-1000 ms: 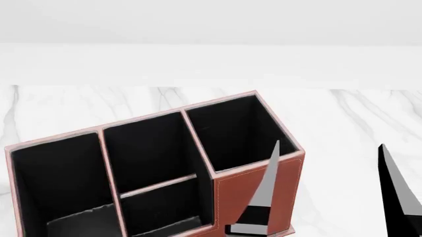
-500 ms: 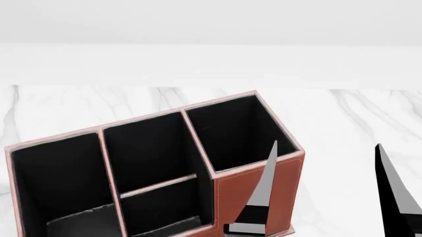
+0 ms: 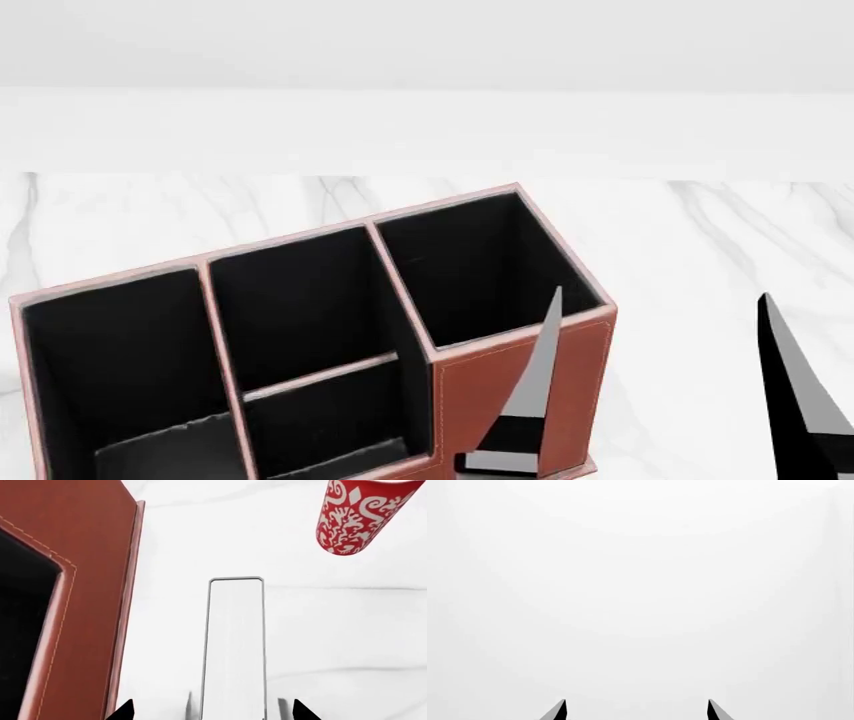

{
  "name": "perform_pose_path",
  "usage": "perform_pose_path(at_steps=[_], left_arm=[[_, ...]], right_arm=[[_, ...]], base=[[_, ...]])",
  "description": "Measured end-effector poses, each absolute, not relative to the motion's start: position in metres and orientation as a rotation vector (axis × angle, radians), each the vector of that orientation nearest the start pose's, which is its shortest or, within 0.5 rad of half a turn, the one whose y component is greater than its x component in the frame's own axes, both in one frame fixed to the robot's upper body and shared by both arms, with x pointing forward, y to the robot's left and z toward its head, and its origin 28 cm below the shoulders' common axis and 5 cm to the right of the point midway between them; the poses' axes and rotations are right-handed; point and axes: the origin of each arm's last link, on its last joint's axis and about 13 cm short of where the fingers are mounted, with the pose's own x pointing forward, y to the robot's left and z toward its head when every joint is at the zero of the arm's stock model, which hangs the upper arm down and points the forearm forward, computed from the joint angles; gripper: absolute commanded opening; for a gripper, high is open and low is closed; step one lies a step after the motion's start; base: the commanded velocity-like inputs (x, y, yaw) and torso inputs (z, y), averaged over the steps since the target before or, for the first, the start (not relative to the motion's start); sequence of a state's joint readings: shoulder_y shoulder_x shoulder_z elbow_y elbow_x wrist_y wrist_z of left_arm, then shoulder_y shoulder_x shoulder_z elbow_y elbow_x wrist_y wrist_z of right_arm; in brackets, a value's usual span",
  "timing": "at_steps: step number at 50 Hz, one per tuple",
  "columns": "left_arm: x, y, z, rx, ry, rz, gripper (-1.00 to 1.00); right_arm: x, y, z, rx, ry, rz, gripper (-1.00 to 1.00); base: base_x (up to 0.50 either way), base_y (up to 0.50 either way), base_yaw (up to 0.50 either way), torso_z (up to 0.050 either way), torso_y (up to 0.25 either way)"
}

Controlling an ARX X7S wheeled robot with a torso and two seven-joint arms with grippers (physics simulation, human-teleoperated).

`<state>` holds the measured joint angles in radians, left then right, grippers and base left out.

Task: Pick up the book and place it in the front compartment of the caddy.

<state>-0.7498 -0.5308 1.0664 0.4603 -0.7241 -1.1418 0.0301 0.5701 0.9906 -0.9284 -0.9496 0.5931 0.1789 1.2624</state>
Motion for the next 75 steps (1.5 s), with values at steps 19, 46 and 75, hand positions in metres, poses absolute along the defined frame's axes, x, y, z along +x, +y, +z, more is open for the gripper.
perform_pose_path(at_steps=[19,46,75], left_arm=[[0.219,0.169,0.097,0.649,0.625,-1.037,-1.0],[0.214,0.174,0.103,0.649,0.614,-1.08,-1.0],[0.19,0.201,0.181,0.617,0.453,-1.111,-1.0]], right_arm=[[0.152,-0.097,0.187,-0.08,-0.468,-0.068,1.0],[0.152,-0.096,0.187,-0.08,-0.469,-0.067,1.0],[0.152,-0.097,0.187,-0.078,-0.467,-0.071,1.0]], base=[[0.0,0.0,0.0,0.0,0.0],[0.0,0.0,0.0,0.0,0.0],[0.0,0.0,0.0,0.0,0.0]])
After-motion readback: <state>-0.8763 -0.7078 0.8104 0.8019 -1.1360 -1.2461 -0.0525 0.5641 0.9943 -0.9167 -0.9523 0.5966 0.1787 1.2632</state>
